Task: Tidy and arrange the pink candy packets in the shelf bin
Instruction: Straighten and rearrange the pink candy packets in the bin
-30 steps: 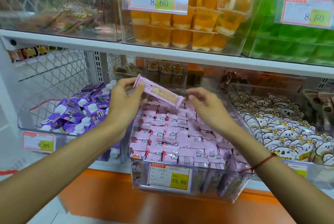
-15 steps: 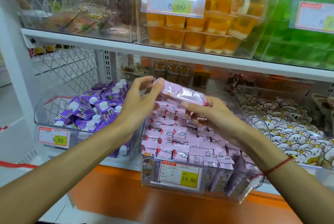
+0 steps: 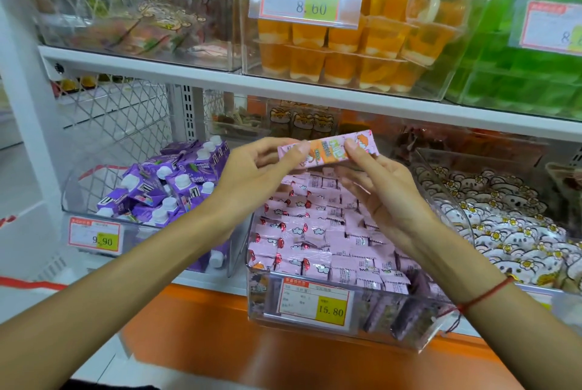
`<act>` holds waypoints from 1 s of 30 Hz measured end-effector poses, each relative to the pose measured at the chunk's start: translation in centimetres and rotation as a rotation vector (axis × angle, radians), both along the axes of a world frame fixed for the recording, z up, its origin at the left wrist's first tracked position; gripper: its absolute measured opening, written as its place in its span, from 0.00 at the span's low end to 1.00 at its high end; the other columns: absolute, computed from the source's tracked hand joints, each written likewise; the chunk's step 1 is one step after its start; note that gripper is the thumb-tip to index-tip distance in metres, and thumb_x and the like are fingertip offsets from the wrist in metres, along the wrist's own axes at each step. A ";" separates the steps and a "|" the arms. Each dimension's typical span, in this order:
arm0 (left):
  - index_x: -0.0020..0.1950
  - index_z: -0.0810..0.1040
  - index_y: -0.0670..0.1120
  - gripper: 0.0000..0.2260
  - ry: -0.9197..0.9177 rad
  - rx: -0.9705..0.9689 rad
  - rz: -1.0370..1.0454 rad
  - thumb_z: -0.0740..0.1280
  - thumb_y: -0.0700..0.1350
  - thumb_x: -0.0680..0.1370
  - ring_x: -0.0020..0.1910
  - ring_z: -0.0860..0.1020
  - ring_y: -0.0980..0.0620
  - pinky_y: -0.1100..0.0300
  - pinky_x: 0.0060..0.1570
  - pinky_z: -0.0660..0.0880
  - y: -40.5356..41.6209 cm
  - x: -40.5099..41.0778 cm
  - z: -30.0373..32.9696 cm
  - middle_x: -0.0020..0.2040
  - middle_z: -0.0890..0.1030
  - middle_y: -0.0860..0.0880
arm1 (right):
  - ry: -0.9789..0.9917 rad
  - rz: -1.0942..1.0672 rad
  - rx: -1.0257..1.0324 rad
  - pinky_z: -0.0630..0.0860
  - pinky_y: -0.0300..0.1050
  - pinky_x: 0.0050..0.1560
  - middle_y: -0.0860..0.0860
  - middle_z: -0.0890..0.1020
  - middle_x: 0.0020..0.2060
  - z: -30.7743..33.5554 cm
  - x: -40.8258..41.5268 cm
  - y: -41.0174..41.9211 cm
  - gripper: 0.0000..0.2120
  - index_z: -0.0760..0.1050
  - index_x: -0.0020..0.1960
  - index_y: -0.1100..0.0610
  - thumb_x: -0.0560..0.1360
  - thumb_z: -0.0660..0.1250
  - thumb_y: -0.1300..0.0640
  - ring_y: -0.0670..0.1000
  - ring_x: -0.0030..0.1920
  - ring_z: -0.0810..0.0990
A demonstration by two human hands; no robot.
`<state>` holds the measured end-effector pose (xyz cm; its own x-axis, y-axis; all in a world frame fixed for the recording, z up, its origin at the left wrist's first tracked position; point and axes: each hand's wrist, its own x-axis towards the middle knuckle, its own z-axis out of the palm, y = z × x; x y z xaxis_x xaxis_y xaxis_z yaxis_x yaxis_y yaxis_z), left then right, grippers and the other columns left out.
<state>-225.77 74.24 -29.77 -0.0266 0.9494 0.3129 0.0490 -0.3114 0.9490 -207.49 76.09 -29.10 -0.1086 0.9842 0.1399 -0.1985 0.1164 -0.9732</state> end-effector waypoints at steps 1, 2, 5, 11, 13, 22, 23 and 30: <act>0.53 0.81 0.50 0.13 -0.004 0.016 0.002 0.70 0.53 0.71 0.49 0.83 0.56 0.56 0.48 0.81 -0.1 -0.1 0.0 0.49 0.85 0.49 | -0.009 -0.015 0.014 0.78 0.36 0.49 0.52 0.85 0.48 0.2 0.2 0.1 0.22 0.78 0.57 0.58 0.66 0.73 0.50 0.46 0.48 0.83; 0.55 0.81 0.49 0.13 -0.015 0.025 0.010 0.70 0.51 0.72 0.48 0.83 0.57 0.58 0.47 0.81 -0.1 -0.2 -0.1 0.49 0.85 0.49 | -0.027 -0.030 0.023 0.77 0.38 0.53 0.52 0.84 0.51 0.3 0.4 0.3 0.26 0.75 0.61 0.57 0.66 0.73 0.50 0.47 0.51 0.82; 0.57 0.80 0.47 0.13 -0.007 0.046 0.033 0.70 0.48 0.74 0.46 0.83 0.60 0.67 0.42 0.79 -0.3 -0.2 -0.9 0.48 0.85 0.50 | -0.043 0.046 -0.024 0.76 0.40 0.56 0.52 0.83 0.52 0.6 1.0 0.6 0.30 0.72 0.65 0.57 0.64 0.73 0.53 0.46 0.52 0.82; 0.60 0.76 0.53 0.14 0.210 0.189 0.156 0.68 0.51 0.74 0.54 0.76 0.68 0.74 0.51 0.71 -0.7 -0.7 -1.6 0.54 0.79 0.59 | 0.015 0.093 -0.003 0.79 0.35 0.46 0.55 0.85 0.47 0.0 1.4 0.9 0.26 0.75 0.60 0.56 0.63 0.74 0.61 0.49 0.44 0.84; 0.62 0.75 0.55 0.16 0.272 0.218 0.267 0.69 0.51 0.75 0.57 0.73 0.67 0.70 0.56 0.69 -1.0 -1.7 -2.2 0.56 0.76 0.62 | -0.036 -0.064 0.026 0.79 0.40 0.50 0.55 0.85 0.48 -0.4 1.6 1.8 0.27 0.73 0.60 0.58 0.63 0.75 0.60 0.51 0.47 0.84; 0.66 0.71 0.51 0.17 0.237 -0.021 0.166 0.66 0.43 0.78 0.48 0.74 0.72 0.79 0.43 0.69 -1.4 -2.4 -4.5 0.53 0.74 0.64 | -0.715 -0.400 0.292 0.75 0.34 0.39 0.50 0.79 0.49 -1.0 1.1 6.9 0.20 0.72 0.58 0.57 0.69 0.75 0.59 0.49 0.46 0.79; 0.65 0.72 0.50 0.16 0.243 -0.020 0.163 0.66 0.42 0.78 0.46 0.74 0.73 0.79 0.42 0.69 -1.4 -2.5 -4.4 0.52 0.75 0.64 | -0.827 -0.368 0.335 0.75 0.33 0.36 0.51 0.79 0.49 -0.8 1.1 7.2 0.21 0.72 0.59 0.58 0.69 0.75 0.60 0.49 0.42 0.80; 0.63 0.75 0.55 0.13 0.492 -0.014 0.177 0.64 0.50 0.78 0.51 0.77 0.63 0.57 0.56 0.74 -1.7 -3.3 -4.2 0.56 0.79 0.60 | -1.012 -0.052 0.400 0.72 0.26 0.31 0.51 0.78 0.48 1.2 -0.1 8.7 0.21 0.74 0.61 0.59 0.70 0.74 0.61 0.37 0.34 0.79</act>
